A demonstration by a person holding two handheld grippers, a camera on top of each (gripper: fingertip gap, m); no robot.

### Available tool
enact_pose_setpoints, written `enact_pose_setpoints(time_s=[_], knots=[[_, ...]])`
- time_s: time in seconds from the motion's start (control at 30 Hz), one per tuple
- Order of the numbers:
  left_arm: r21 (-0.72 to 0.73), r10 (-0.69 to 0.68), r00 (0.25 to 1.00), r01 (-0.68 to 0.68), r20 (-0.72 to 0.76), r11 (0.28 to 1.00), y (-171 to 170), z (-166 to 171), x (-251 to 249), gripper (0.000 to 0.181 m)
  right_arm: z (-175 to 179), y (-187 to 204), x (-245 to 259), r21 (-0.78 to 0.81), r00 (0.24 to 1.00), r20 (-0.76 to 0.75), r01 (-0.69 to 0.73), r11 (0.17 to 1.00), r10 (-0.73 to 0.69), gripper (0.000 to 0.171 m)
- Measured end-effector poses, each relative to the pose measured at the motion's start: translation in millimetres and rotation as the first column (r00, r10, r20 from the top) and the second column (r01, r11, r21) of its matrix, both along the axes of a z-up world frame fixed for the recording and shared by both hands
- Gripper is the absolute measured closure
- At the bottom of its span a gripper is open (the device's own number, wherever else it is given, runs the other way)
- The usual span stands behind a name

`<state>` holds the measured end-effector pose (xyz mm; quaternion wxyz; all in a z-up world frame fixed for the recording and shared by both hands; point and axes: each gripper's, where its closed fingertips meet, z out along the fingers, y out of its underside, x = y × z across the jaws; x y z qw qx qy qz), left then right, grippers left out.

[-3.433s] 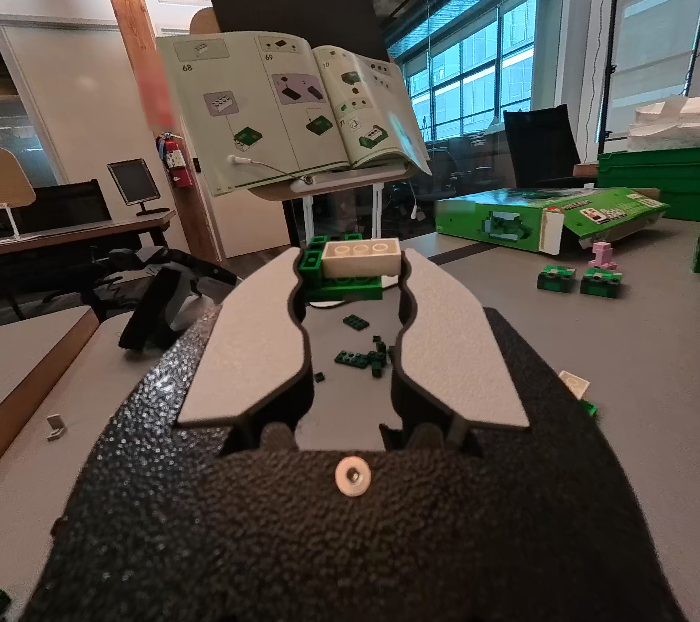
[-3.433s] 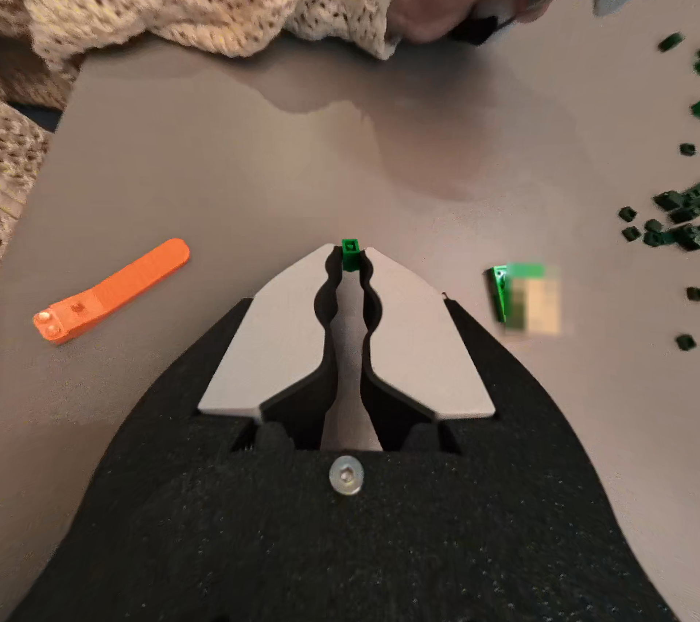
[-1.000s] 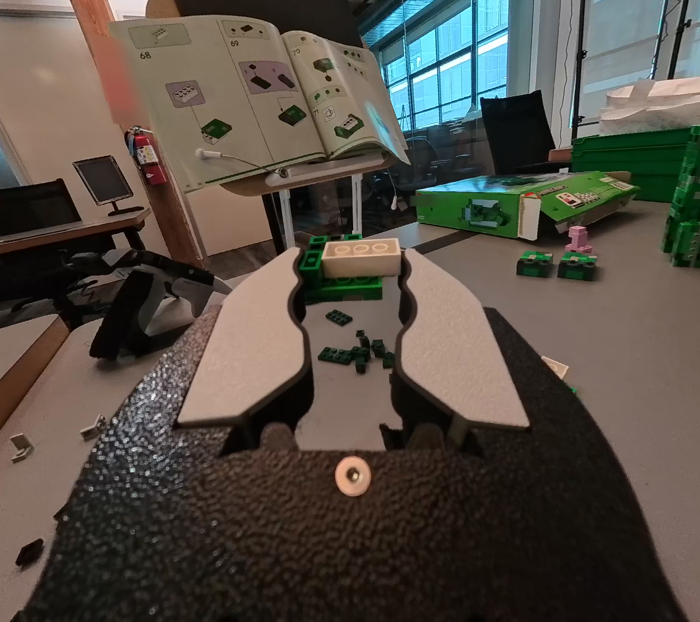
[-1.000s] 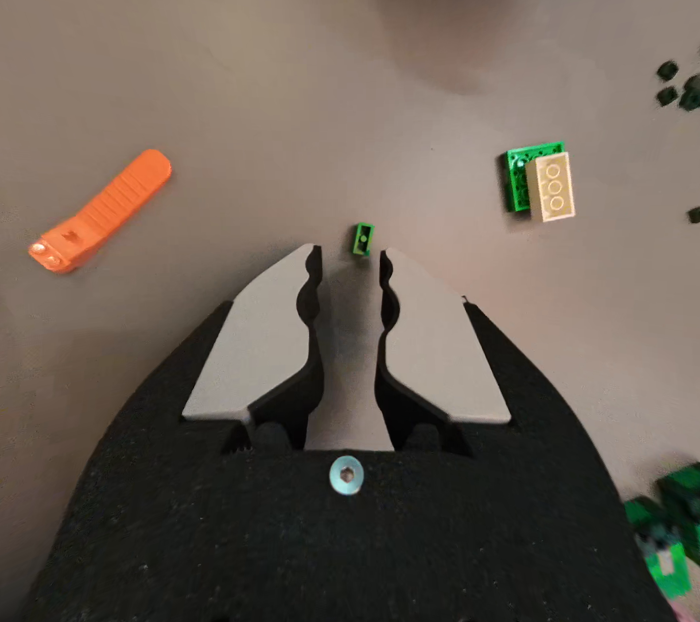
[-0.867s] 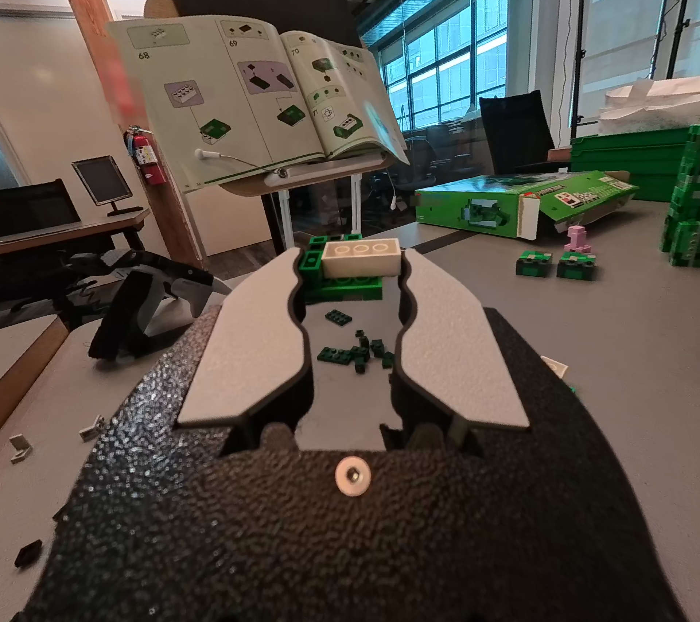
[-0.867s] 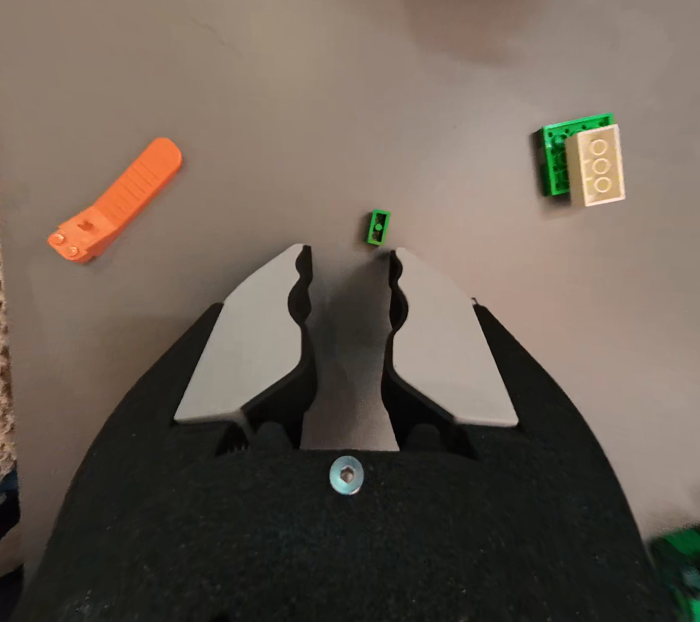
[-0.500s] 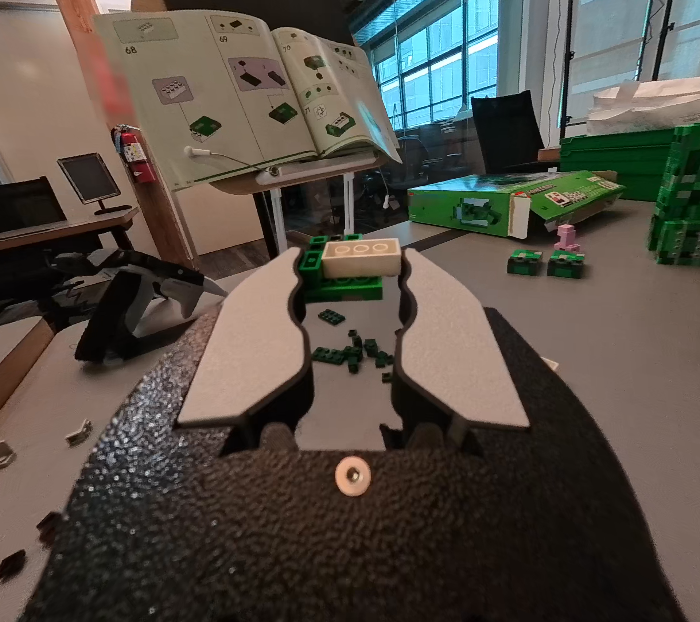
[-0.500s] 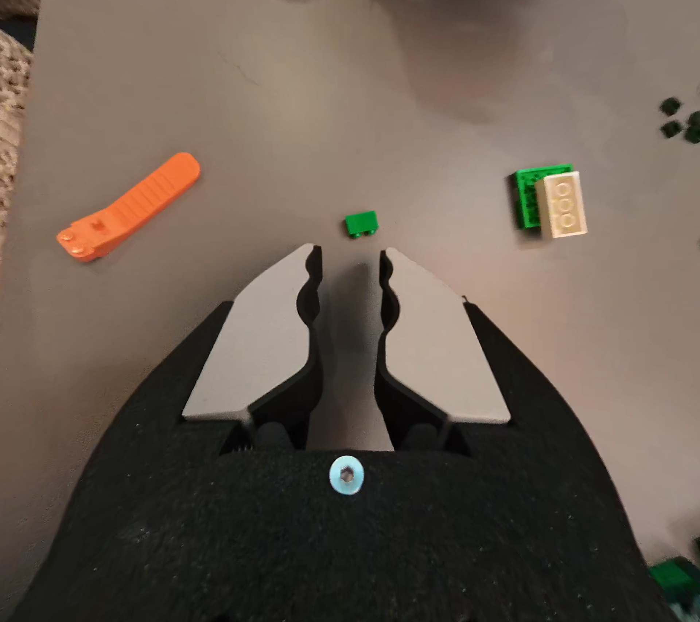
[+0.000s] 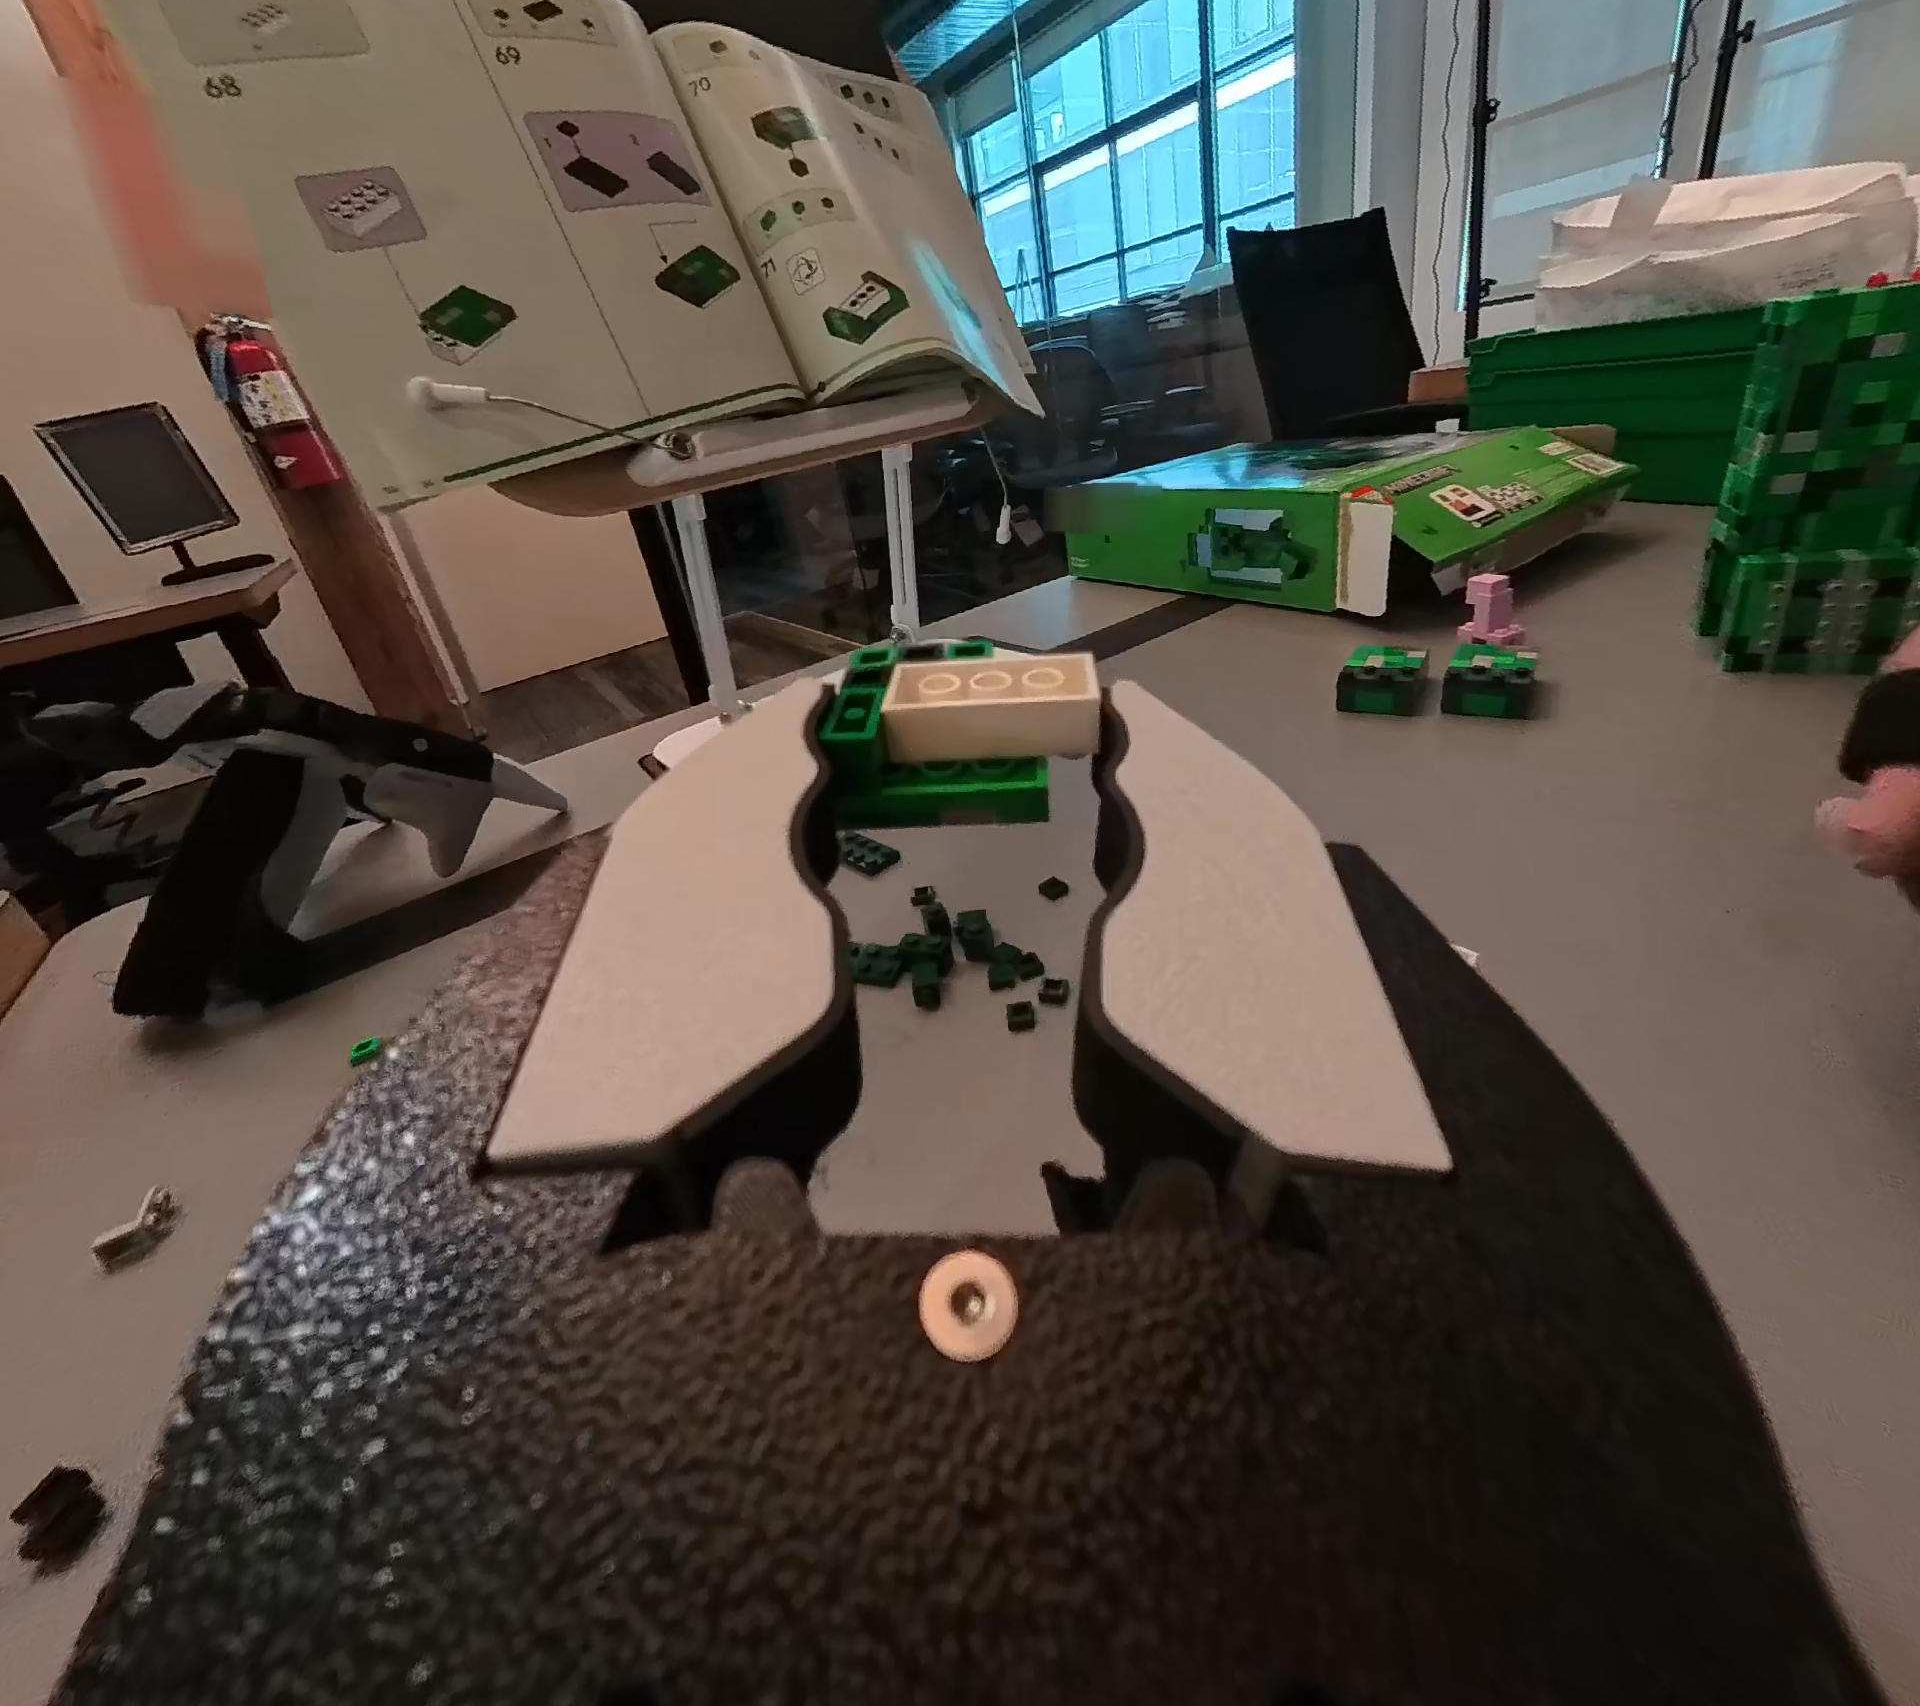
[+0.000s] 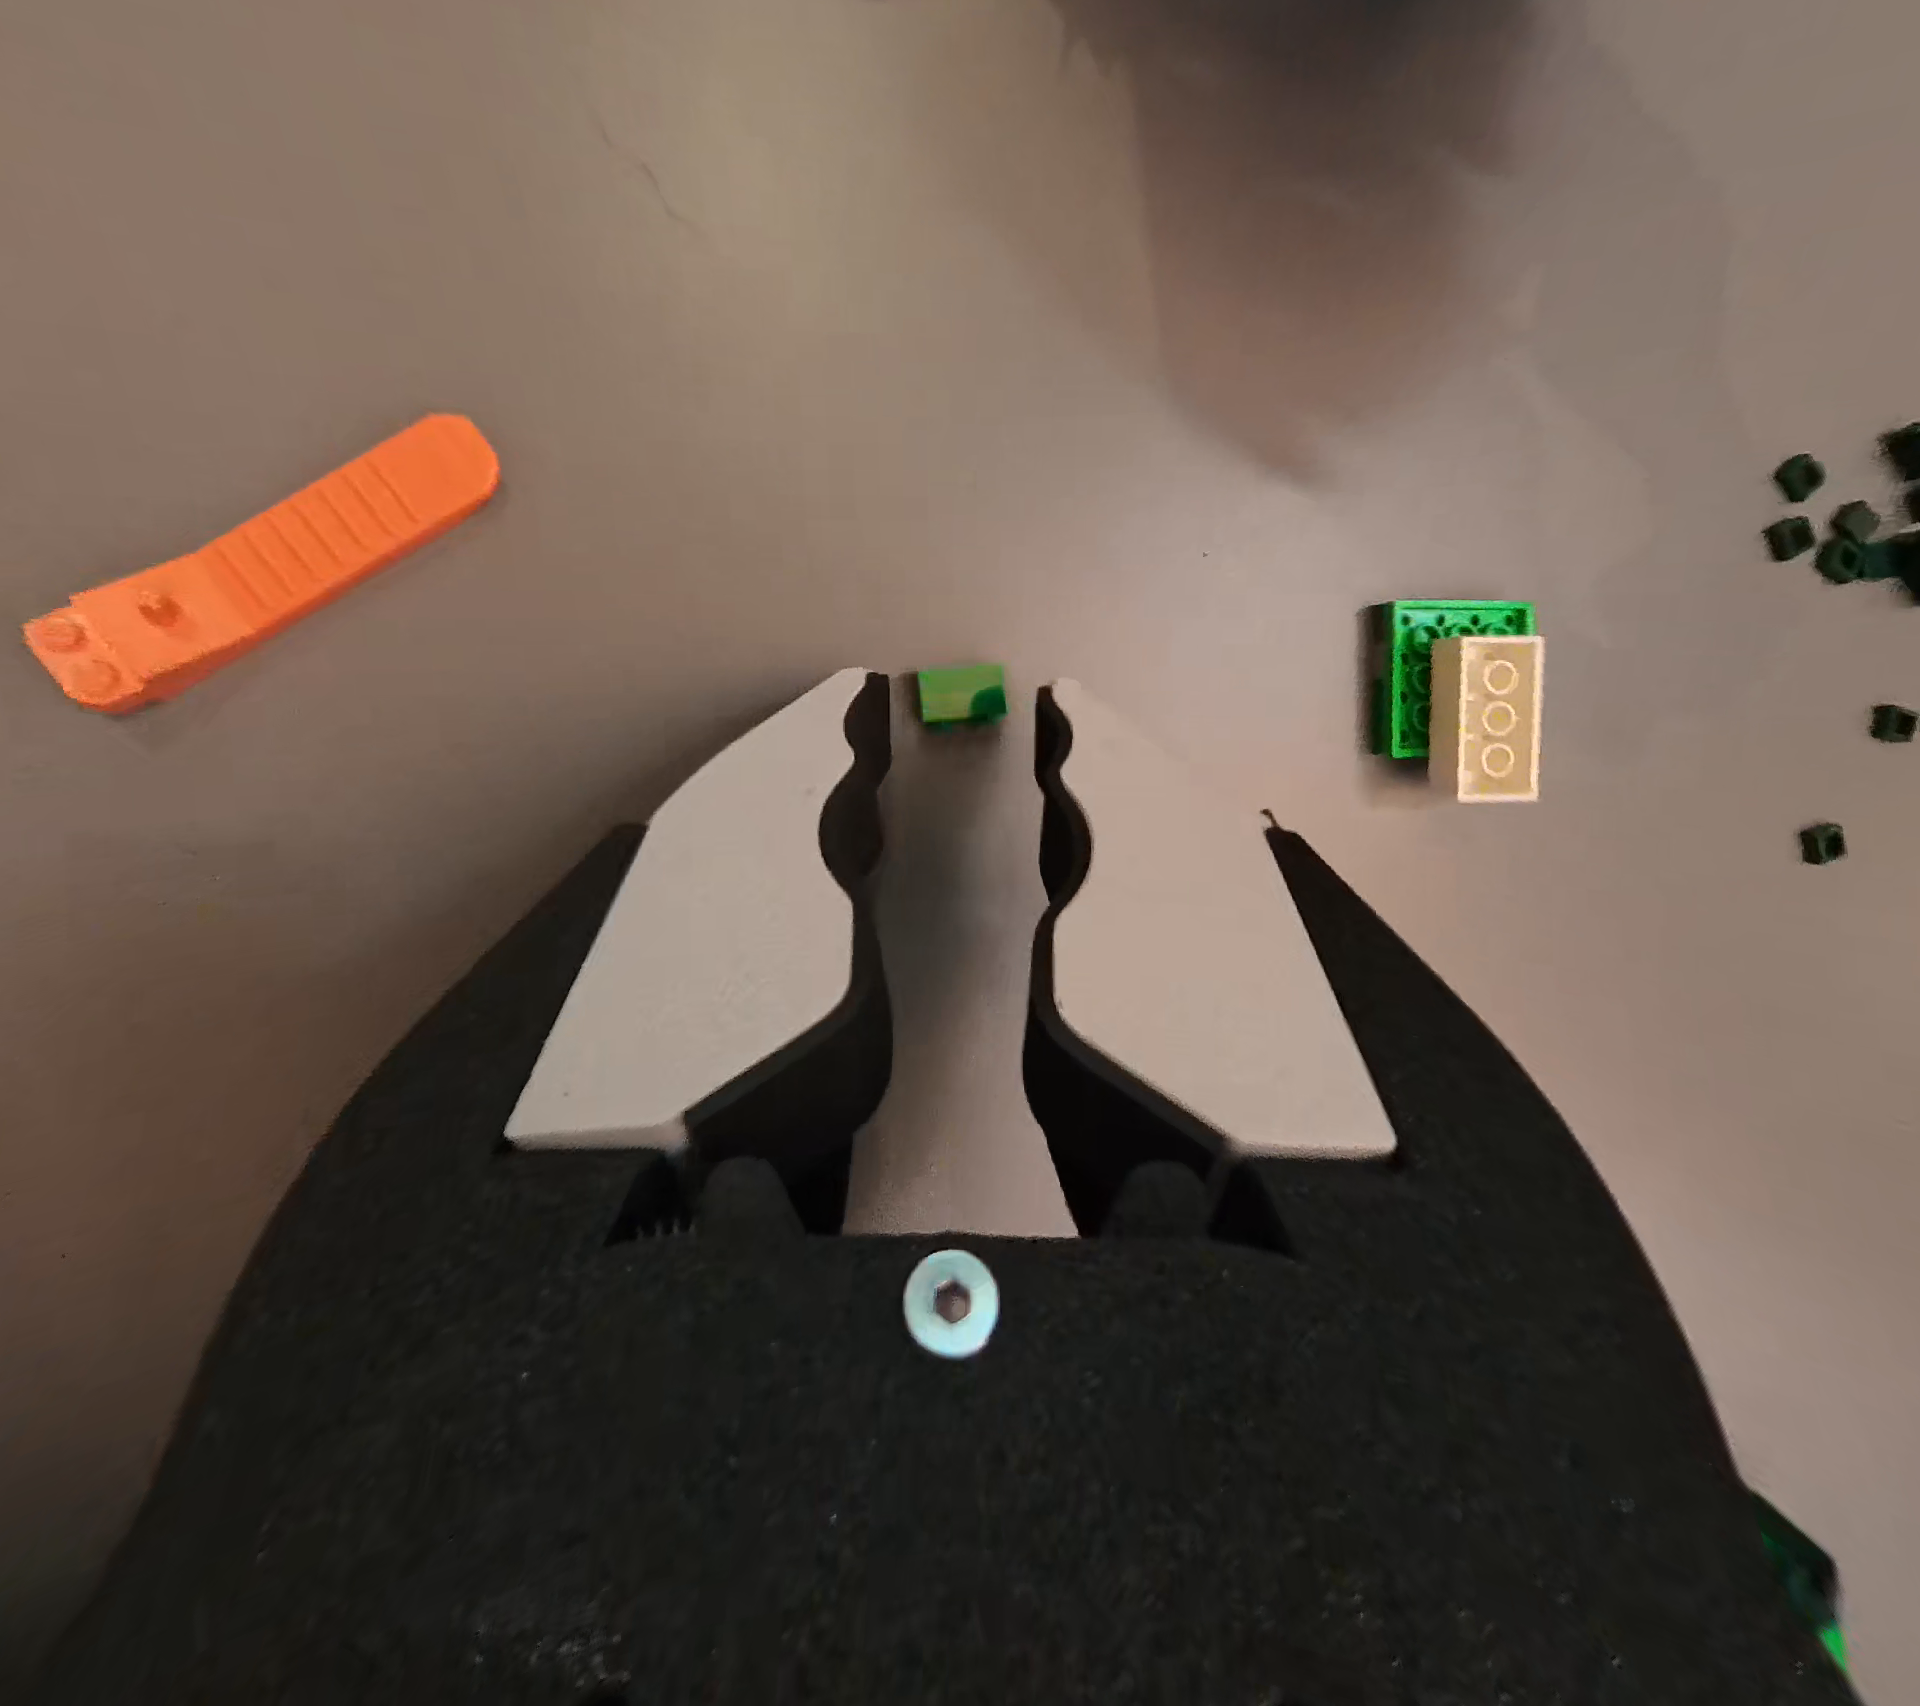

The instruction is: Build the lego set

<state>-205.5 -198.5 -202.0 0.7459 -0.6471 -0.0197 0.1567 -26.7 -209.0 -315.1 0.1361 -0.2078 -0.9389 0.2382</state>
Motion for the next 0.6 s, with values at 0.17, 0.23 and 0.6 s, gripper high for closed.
enact_pose_setpoints(time_s=[0.17, 0.23, 0.6], knots=[[-0.038, -0.031, 0.999, 0.030, -0.027, 0.999, 4, -5, 7, 0.135, -9, -3, -1, 0.052, 0.996, 0.083, -0.034, 0.998, 0.030, 0.155], [-0.052, -0.053, 0.998, 0.051, -0.041, 0.997, 6, -6, 12, 0.135, -7, 0, -2, 0.061, 0.997, 0.074, -0.035, 0.998, 0.030, 0.155], [0.078, -0.603, 0.775, 0.600, 0.192, 0.796, 17, -1, 95, 0.135, 142, 12, -35, -0.682, 0.835, -0.444, -0.080, 0.727, -0.325, 0.155]])
